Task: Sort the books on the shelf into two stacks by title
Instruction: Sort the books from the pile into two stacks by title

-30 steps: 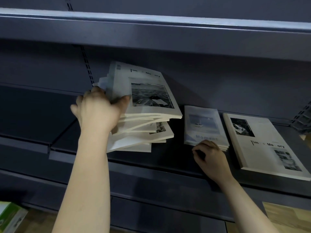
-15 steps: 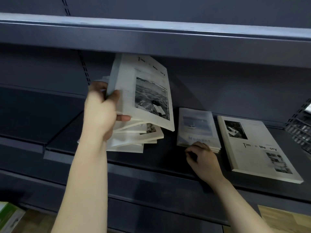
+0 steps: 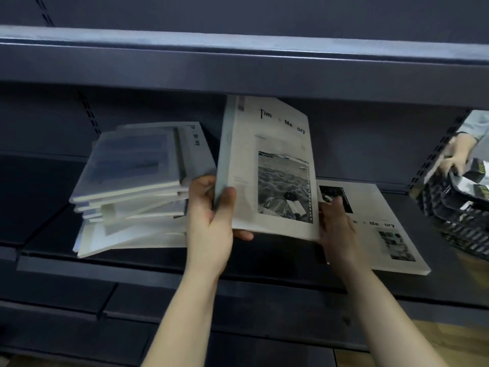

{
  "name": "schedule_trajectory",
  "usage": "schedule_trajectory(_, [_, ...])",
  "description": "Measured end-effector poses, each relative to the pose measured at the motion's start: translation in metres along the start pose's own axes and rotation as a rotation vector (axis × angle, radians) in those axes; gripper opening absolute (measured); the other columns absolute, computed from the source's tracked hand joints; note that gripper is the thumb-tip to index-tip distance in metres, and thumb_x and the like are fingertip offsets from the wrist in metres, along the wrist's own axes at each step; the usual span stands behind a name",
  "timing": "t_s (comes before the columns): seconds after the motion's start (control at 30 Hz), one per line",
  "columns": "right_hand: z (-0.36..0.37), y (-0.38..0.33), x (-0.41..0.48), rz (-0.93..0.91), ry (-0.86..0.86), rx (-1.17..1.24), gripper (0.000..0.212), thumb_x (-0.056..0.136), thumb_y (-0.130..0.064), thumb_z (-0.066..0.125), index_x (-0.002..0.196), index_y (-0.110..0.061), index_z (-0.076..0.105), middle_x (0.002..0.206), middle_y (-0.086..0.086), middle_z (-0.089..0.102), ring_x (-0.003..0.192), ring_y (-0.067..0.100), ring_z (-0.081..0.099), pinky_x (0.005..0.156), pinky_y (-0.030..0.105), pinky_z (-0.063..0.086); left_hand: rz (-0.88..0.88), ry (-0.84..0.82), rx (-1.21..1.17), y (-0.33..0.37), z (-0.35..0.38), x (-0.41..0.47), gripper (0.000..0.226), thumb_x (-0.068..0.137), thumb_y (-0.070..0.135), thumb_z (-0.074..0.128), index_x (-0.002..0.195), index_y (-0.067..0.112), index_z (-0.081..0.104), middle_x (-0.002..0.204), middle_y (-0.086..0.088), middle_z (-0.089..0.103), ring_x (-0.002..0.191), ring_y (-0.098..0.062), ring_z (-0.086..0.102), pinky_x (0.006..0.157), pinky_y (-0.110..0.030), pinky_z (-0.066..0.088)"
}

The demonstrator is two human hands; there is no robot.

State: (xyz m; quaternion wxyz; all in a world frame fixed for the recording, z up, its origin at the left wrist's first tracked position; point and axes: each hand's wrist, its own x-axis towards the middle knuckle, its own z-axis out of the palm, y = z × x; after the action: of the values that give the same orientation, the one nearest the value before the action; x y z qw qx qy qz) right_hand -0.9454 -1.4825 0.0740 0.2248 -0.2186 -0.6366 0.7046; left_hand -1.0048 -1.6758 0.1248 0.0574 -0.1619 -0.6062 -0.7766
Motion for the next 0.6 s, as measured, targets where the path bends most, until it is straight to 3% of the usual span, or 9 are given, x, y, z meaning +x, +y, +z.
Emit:
schedule_trajectory(0.07, [-0.013, -0.005, -0.001, 0.010, 0.062, 0.046, 0.037, 0.100, -0.043, 0.034, 0.116, -0.019, 0.057, 0.092, -0.014, 0.059, 0.065, -0.015, 0.058, 0.052, 0.004, 0.042, -0.017, -0.022, -0.032, -0.008, 0.014, -0.006, 0.015, 0.096, 0.008, 0.048, 0.106, 0.020, 0.045, 0.105, -0.004, 0.059, 0.078, -0.018, 0.065, 0.040, -0.028, 0.048])
schedule_trajectory(0.17, [-0.029, -0.005, 0.001, 0.025, 0.104, 0.108, 0.030, 0.096, -0.035, 0.049, 0.118, -0.017, 0.057, 0.103, -0.005, 0.063, 0.080, 0.002, 0.065, 0.058, 0.027, 0.056, -0.063, -0.049, -0.055, -0.021, 0.033, -0.012, 0.013, 0.097, 0.012, 0.048, 0.106, 0.022, 0.046, 0.107, -0.003, 0.059, 0.080, -0.019, 0.066, 0.042, -0.028, 0.049])
schedule_trajectory(0.23, [-0.040, -0.005, 0.002, -0.011, 0.104, 0.122, 0.019, 0.096, -0.033, 0.051, 0.108, -0.021, 0.061, 0.103, -0.002, 0.068, 0.084, 0.011, 0.069, 0.061, 0.038, 0.058, -0.098, -0.081, -0.069, -0.031, 0.045, -0.017, 0.013, 0.097, 0.014, 0.048, 0.106, 0.023, 0.045, 0.109, -0.003, 0.059, 0.081, -0.018, 0.067, 0.043, -0.028, 0.050])
schedule_trajectory(0.33, [-0.061, -0.005, 0.003, -0.097, 0.063, 0.068, 0.013, 0.095, -0.020, 0.053, 0.108, -0.020, 0.058, 0.095, -0.002, 0.071, 0.078, 0.013, 0.069, 0.054, 0.034, 0.055, -0.163, -0.151, -0.069, -0.045, 0.061, -0.025, 0.016, 0.097, 0.016, 0.048, 0.108, 0.027, 0.043, 0.112, 0.001, 0.058, 0.086, -0.016, 0.067, 0.046, -0.028, 0.051])
schedule_trajectory(0.43, [-0.082, -0.002, 0.003, -0.184, 0.063, 0.078, 0.023, 0.092, -0.002, 0.053, 0.103, -0.022, 0.055, 0.083, -0.005, 0.071, 0.068, 0.012, 0.066, 0.048, 0.031, 0.050, -0.194, -0.240, -0.010, -0.059, 0.072, -0.032, 0.018, 0.095, 0.020, 0.051, 0.107, 0.030, 0.043, 0.105, 0.013, 0.059, 0.087, -0.007, 0.066, 0.053, -0.030, 0.055])
schedule_trajectory(0.5, [-0.097, 0.001, 0.005, -0.230, 0.099, 0.072, 0.024, 0.091, 0.002, 0.053, 0.104, -0.018, 0.055, 0.084, -0.002, 0.069, 0.069, 0.015, 0.064, 0.051, 0.030, 0.049, -0.146, -0.294, 0.111, -0.071, 0.075, -0.034, 0.016, 0.093, 0.027, 0.054, 0.107, 0.032, 0.046, 0.100, 0.018, 0.061, 0.088, -0.002, 0.064, 0.063, -0.029, 0.057])
schedule_trajectory(0.6, [-0.123, 0.004, 0.010, -0.303, 0.121, 0.044, 0.024, 0.089, 0.006, 0.051, 0.112, -0.002, 0.049, 0.084, 0.001, 0.067, 0.067, 0.013, 0.062, 0.048, 0.023, 0.045, -0.033, -0.369, 0.396, -0.091, 0.074, -0.034, 0.016, 0.093, 0.038, 0.051, 0.106, 0.028, 0.053, 0.097, 0.015, 0.063, 0.088, 0.004, 0.059, 0.073, -0.015, 0.049])
